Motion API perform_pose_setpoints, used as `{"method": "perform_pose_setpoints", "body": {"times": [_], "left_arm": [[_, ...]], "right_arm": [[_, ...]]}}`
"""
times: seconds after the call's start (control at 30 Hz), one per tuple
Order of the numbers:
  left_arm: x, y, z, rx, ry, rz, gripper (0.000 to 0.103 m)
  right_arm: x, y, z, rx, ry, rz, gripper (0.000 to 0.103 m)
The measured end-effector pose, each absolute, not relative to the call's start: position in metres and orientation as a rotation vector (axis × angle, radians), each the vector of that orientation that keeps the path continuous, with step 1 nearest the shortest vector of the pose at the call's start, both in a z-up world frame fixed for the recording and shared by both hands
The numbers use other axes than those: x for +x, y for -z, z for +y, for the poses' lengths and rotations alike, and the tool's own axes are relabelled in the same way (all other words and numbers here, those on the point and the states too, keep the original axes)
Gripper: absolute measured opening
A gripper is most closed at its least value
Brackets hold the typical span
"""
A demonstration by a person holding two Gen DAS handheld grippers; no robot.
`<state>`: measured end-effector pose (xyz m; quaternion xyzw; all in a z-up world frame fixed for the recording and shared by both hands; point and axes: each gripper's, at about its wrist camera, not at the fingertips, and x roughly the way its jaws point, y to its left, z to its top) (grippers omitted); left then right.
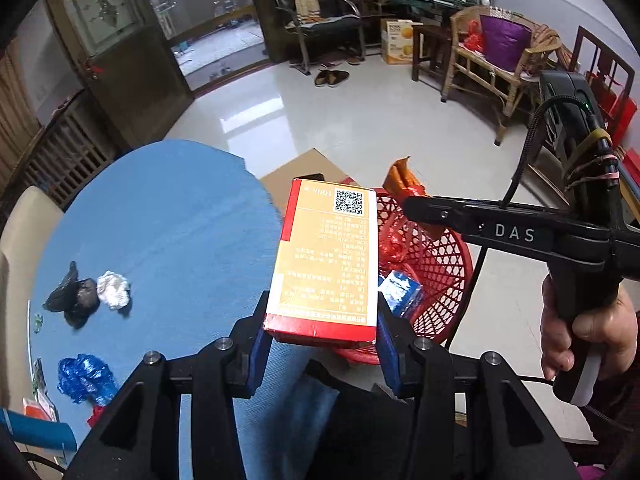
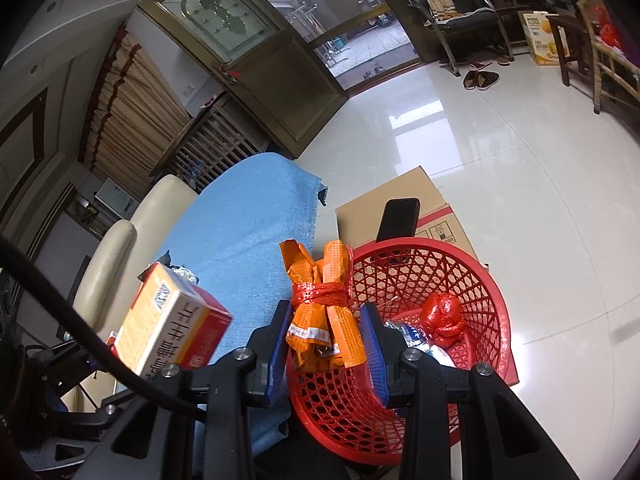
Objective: Collect trash
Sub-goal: 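Lower orange packet into red basket with right gripper while left gripper brings yellow box over it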
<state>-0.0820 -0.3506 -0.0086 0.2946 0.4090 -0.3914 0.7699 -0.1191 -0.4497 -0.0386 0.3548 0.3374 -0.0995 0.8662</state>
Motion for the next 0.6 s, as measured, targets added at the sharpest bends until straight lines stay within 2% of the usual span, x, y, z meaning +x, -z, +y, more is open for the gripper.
{"method": "perform_pose_setpoints", "body": {"times": [0.6], "left_arm": [[-0.086,0.029,-0.364,0.656,0.914,0.938,0.049]], "right_arm": [[-0.113,0.078,-0.454,0.818,0.216,0.824,0.04]]}}
